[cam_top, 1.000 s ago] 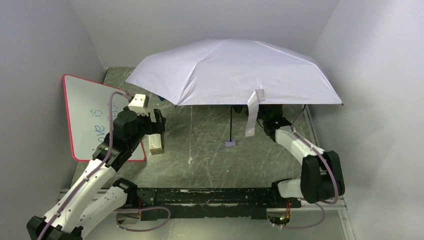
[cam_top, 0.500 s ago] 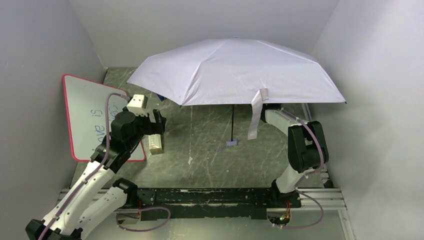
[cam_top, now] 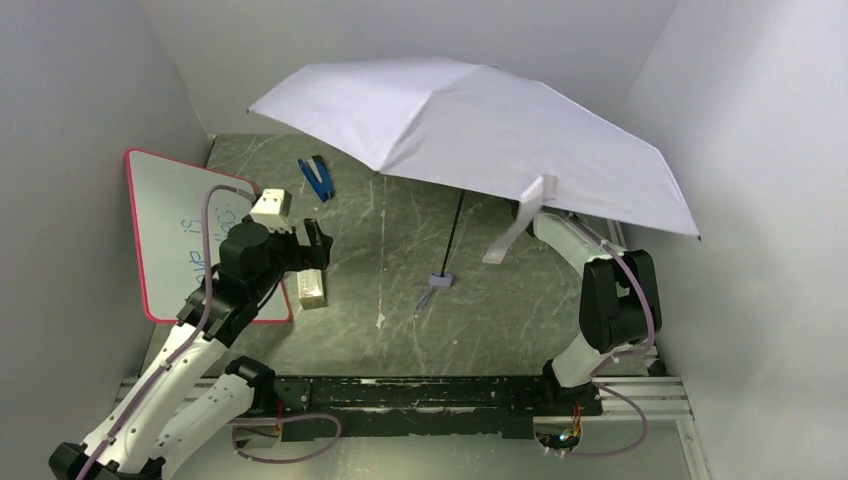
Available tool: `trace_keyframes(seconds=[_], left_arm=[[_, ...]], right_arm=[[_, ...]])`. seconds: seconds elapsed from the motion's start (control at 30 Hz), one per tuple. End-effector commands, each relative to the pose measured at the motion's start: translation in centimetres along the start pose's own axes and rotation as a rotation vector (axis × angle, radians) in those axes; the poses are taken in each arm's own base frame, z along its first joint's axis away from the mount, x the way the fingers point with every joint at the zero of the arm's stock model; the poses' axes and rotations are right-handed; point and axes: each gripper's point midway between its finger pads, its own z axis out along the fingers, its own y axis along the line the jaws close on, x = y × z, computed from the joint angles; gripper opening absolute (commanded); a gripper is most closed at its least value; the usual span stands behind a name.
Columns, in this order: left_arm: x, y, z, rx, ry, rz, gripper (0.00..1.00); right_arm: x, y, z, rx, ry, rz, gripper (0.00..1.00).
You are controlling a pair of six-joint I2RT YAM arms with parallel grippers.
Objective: Put away the umbrella
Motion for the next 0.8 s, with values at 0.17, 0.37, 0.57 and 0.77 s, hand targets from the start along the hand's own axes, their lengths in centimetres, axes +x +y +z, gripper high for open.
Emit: trace_keyframes(seconds=[0.17, 0.37, 0.57, 0.77], left_arm=[[-6.4, -5.5, -3.3, 0.277, -0.140, -0.020, 0.97], [-7.5, -11.4, -3.0, 0.561, -0.070, -0.074, 0.79], [-9.3, -16.3, -3.5, 0.689, -0.106, -0.077, 0.80], [-9.7, -21.8, -4.0, 0.793, -0.110, -0.050, 0.81]], right_arm=[[-7.7, 6.5, -3.7, -0.101, -0.173, 0.088, 0.00], [-9.6, 11.8, -6.0, -0.268, -0.141, 0.174, 0.00], [-9.1, 14.8, -8.4, -0.285, -0.098, 0.224, 0.00], [-8.2, 18.2, -10.7, -0.311, -0.087, 0.250, 0.00]])
